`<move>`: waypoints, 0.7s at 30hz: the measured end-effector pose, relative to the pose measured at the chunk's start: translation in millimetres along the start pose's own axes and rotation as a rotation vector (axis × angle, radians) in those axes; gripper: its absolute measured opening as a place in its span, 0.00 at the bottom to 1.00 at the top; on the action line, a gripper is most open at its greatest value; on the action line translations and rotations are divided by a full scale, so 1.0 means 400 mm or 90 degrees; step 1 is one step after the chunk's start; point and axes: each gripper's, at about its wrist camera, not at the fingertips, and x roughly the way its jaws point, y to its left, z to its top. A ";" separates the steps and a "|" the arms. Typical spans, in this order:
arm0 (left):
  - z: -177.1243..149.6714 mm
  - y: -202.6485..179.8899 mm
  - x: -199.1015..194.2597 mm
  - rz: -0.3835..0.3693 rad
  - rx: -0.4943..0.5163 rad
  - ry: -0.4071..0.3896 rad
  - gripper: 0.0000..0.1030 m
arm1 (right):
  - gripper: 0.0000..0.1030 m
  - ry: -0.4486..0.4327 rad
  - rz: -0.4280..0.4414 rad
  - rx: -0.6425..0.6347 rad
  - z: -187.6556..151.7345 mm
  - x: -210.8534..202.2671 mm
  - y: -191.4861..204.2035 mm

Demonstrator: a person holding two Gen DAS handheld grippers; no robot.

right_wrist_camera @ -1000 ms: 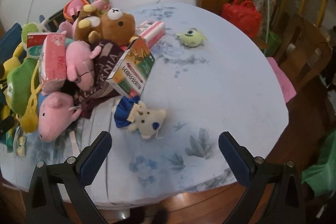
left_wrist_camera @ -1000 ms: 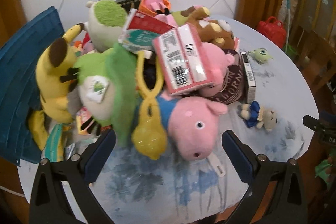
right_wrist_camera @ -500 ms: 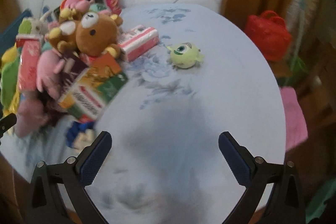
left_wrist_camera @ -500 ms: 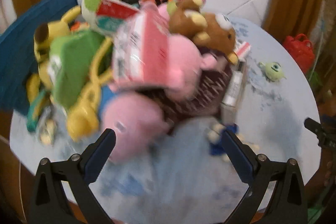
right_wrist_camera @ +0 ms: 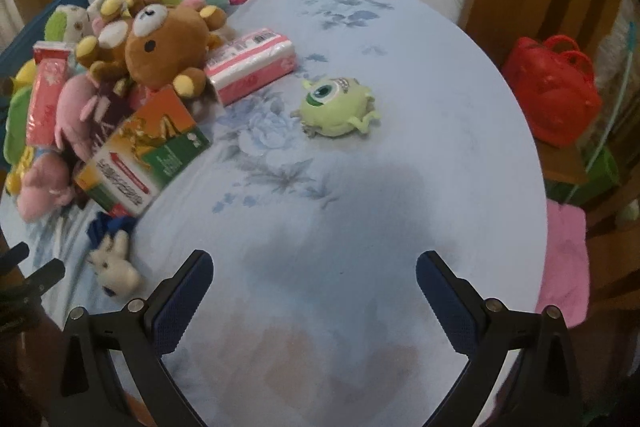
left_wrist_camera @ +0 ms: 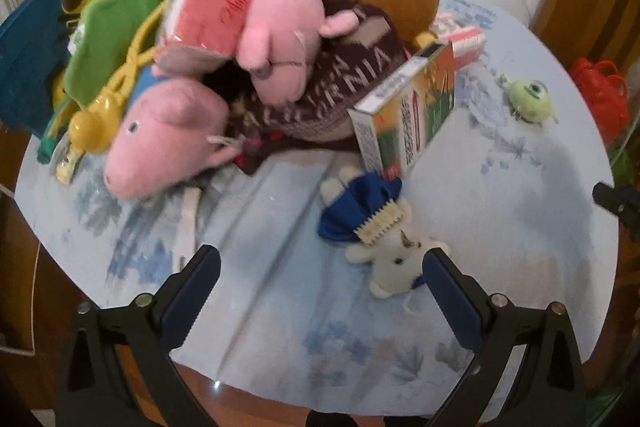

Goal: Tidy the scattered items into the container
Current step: 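Reach the left tool toward the white bunny plush while the right tool approaches the green monster plush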

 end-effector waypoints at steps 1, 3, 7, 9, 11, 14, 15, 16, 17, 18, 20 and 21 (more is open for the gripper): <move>0.001 -0.010 0.004 0.006 -0.002 0.002 1.00 | 1.00 0.002 0.007 -0.002 0.007 0.007 -0.011; 0.007 -0.028 0.016 0.020 -0.024 0.007 0.99 | 1.00 0.009 0.016 -0.010 0.033 0.027 -0.036; 0.018 -0.051 0.046 0.049 -0.103 0.017 1.00 | 1.00 0.017 0.042 -0.065 0.110 0.073 -0.078; 0.019 -0.065 0.059 0.063 -0.148 0.023 1.00 | 1.00 0.019 0.058 -0.101 0.152 0.094 -0.096; 0.019 -0.084 0.070 0.080 -0.166 0.028 1.00 | 1.00 0.015 0.064 -0.126 0.190 0.118 -0.118; 0.023 -0.109 0.091 0.101 -0.186 0.042 1.00 | 1.00 0.021 0.071 -0.148 0.240 0.160 -0.149; 0.024 -0.114 0.099 0.105 -0.191 0.047 1.00 | 1.00 0.022 0.076 -0.153 0.254 0.172 -0.155; 0.026 -0.119 0.108 0.110 -0.195 0.052 1.00 | 1.00 0.022 0.083 -0.159 0.267 0.183 -0.160; 0.027 -0.122 0.121 0.119 -0.197 0.060 1.00 | 1.00 0.023 0.088 -0.162 0.278 0.192 -0.162; 0.029 -0.125 0.135 0.129 -0.199 0.068 1.00 | 1.00 0.026 0.092 -0.166 0.289 0.206 -0.163; 0.027 -0.127 0.160 0.136 -0.211 0.081 1.00 | 1.00 0.033 0.101 -0.172 0.307 0.235 -0.159; 0.026 -0.126 0.169 0.137 -0.219 0.086 1.00 | 1.00 0.039 0.103 -0.179 0.314 0.251 -0.153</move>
